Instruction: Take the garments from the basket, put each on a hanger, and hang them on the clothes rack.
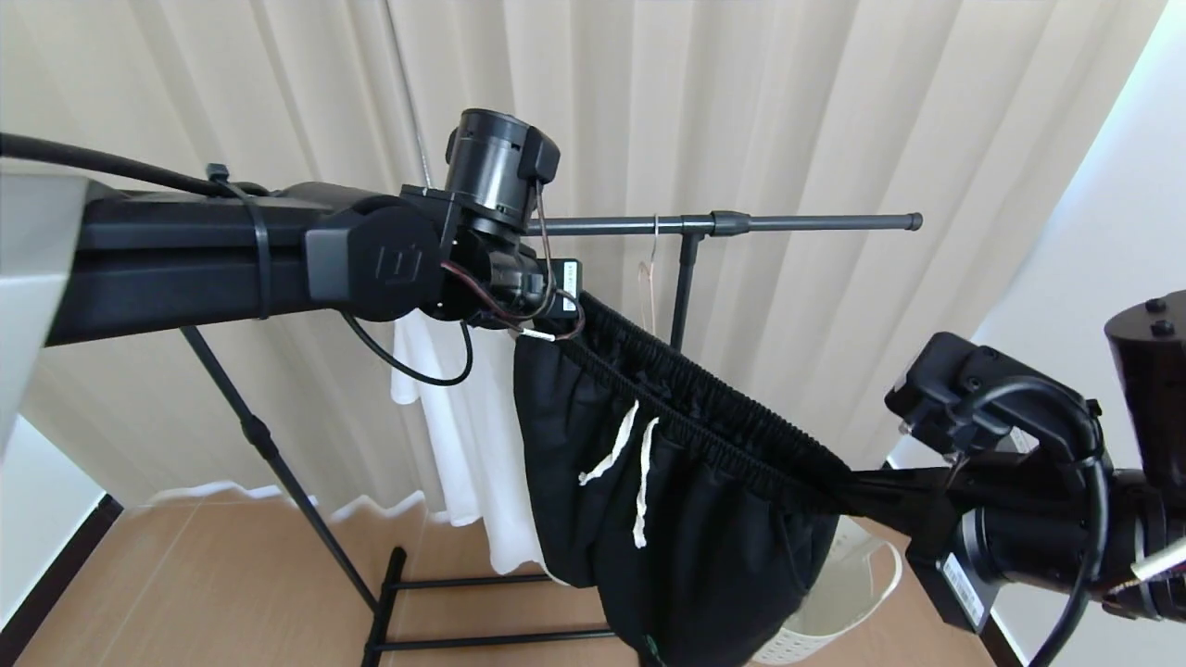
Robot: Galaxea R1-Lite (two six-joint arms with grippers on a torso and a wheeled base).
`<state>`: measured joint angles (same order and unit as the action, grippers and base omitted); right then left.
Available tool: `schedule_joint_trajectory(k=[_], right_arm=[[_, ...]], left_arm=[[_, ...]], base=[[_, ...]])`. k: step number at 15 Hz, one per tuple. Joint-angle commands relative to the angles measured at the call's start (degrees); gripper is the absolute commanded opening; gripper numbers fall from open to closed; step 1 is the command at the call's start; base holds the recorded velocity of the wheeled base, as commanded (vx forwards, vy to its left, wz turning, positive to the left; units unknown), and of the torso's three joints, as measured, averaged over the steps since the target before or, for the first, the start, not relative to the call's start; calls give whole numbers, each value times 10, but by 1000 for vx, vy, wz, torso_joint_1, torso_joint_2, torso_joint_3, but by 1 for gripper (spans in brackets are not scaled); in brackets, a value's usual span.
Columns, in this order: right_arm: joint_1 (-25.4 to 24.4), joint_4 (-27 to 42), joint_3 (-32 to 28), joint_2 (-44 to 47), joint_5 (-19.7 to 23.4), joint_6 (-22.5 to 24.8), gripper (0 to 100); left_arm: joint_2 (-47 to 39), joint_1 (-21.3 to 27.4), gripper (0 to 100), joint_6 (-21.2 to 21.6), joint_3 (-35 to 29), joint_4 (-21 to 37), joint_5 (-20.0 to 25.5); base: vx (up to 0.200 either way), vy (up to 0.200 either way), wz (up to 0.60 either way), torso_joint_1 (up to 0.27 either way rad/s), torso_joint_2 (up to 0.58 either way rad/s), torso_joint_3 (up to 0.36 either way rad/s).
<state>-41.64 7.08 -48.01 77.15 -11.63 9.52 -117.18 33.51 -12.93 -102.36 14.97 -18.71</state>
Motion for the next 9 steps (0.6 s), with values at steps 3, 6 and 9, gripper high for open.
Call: schedule_joint_trajectory(k=[3, 6, 9], right_arm=[[76, -3, -66, 55, -1, -6, 0], [86, 15, -175, 139, -22, -48, 0], [82, 23, -263, 215, -61, -100, 0]], left_arm=[[130, 16, 0, 17, 144, 15, 1], [194, 42, 0, 29, 270, 14, 5], [213, 92, 0, 28, 349, 12, 3]], base=[[0, 0, 0, 0, 0, 0], [0, 0, 0, 0, 0, 0], [0, 0, 0, 0, 0, 0]])
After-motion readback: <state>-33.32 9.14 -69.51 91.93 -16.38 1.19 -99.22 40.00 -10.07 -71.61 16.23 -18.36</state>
